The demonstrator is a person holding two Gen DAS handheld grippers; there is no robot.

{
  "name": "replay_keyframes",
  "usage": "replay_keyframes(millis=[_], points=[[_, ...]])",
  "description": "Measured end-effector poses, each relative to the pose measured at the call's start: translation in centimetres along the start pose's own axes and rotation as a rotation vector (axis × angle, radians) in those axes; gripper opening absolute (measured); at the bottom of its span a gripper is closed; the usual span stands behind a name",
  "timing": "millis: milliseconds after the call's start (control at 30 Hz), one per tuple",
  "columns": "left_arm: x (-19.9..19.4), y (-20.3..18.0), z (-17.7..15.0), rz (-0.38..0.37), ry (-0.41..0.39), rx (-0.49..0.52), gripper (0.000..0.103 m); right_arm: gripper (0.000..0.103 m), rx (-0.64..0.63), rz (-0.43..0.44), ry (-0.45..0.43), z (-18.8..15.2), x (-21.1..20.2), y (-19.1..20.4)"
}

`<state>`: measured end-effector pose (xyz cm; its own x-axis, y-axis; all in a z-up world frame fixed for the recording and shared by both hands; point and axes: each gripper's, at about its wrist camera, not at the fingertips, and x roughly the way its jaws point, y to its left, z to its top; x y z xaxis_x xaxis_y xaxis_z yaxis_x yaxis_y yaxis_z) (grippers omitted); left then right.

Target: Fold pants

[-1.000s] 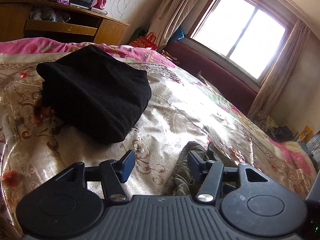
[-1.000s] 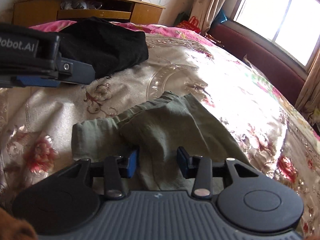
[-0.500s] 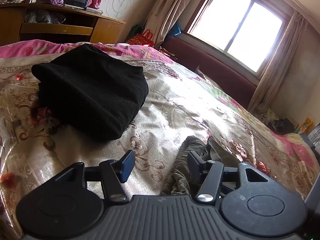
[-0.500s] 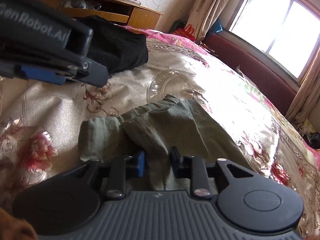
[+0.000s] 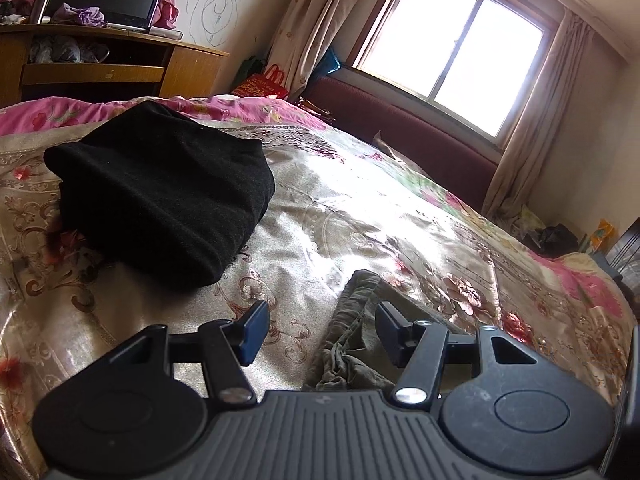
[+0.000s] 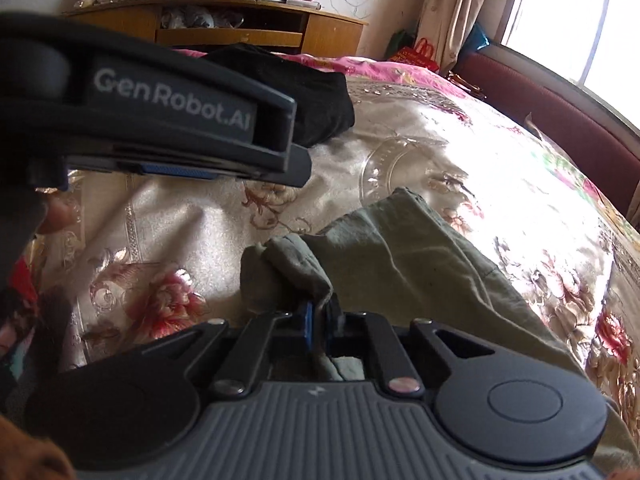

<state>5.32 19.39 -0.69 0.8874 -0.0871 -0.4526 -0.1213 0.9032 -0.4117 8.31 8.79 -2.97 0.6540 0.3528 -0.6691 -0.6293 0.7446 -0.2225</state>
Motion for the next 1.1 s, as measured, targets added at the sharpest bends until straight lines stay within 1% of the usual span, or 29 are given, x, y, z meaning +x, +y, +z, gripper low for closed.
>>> replay_keyframes(millis=[67,100,133,233,300,333,400,433,467,533,567,633,667,700,733,867,933,1000,1033,1100], points=[[0.3,-0.5,-0.2,-0.02,0.021,0.021,0.071,0.021,0.028,0.016,-0.012,0.0,-0.8,-0.6],[0.5,-0.7,-0.3,-0.03,0.031,0.029,0.071,0.034,0.031,0.018,-0.015,-0.1,-1.5,-1.0],[0.5,-0.9,-0.4,-0.038,0.036,0.04,0.071,0.04,0.035,0.014,-0.019,-0.3,-2.3,-1.4],[0.3,-1.9,-0.6,-0.051,0.03,0.088,0.071,0.041,0.094,-0.016,-0.038,-1.7,-5.4,-3.8],[0.3,-3.2,-0.8,-0.084,0.04,0.14,0.071,0.042,0.174,-0.052,-0.034,-3.2,-7.3,-6.2],[0.3,-4.1,-1.0,-0.108,0.046,0.183,0.071,0.043,0.217,-0.078,-0.032,-4.0,-7.9,-7.6],[0.2,-6.7,-1.7,-0.152,0.044,0.313,0.071,0.043,0.28,-0.119,-0.017,-5.0,-8.0,-10.0],[0.3,-7.9,-2.1,-0.177,0.047,0.374,0.072,0.043,0.321,-0.134,-0.013,-5.5,-7.7,-11.8],[0.4,-8.8,-2.4,-0.202,0.059,0.411,0.072,0.043,0.355,-0.131,-0.015,-5.8,-7.3,-13.2],[1.5,-9.9,-3.0,-0.239,0.117,0.444,0.075,0.043,0.424,-0.143,0.004,-6.5,-6.7,-15.5],[2.4,-10.3,-3.4,-0.237,0.158,0.461,0.075,0.043,0.454,-0.166,0.019,-7.1,-6.5,-16.5],[3.9,-10.7,-4.3,-0.205,0.223,0.5,0.075,0.043,0.512,-0.194,0.047,-8.7,-6.5,-18.6],[4.8,-10.4,-4.8,-0.177,0.267,0.494,0.075,0.043,0.544,-0.225,0.067,-9.7,-6.5,-19.6],[5.2,-10.1,-5.0,-0.166,0.295,0.477,0.076,0.043,0.575,-0.261,0.09,-10.6,-6.7,-20.6],[5.3,-9.6,-5.1,-0.165,0.304,0.458,0.076,0.043,0.621,-0.297,0.11,-11.8,-7.1,-21.8],[4.7,-9.8,-4.5,-0.122,0.277,0.475,0.076,0.043,0.726,-0.345,0.049,-14.4,-11.1,-24.4],[4.6,-10.0,-4.1,-0.119,0.269,0.473,0.076,0.045,0.778,-0.337,0.023,-15.7,-13.2,-24.8],[4.7,-10.3,-4.0,-0.101,0.256,0.492,0.076,0.05,0.836,-0.311,0.013,-17.2,-15.3,-24.7],[4.7,-10.5,-4.1,-0.095,0.255,0.507,0.076,0.051,0.88,-0.294,0.014,-18.1,-16.0,-24.7],[4.9,-11.2,-4.3,-0.098,0.262,0.541,0.076,0.051,0.975,-0.226,0.017,-19.7,-16.9,-24.7]])
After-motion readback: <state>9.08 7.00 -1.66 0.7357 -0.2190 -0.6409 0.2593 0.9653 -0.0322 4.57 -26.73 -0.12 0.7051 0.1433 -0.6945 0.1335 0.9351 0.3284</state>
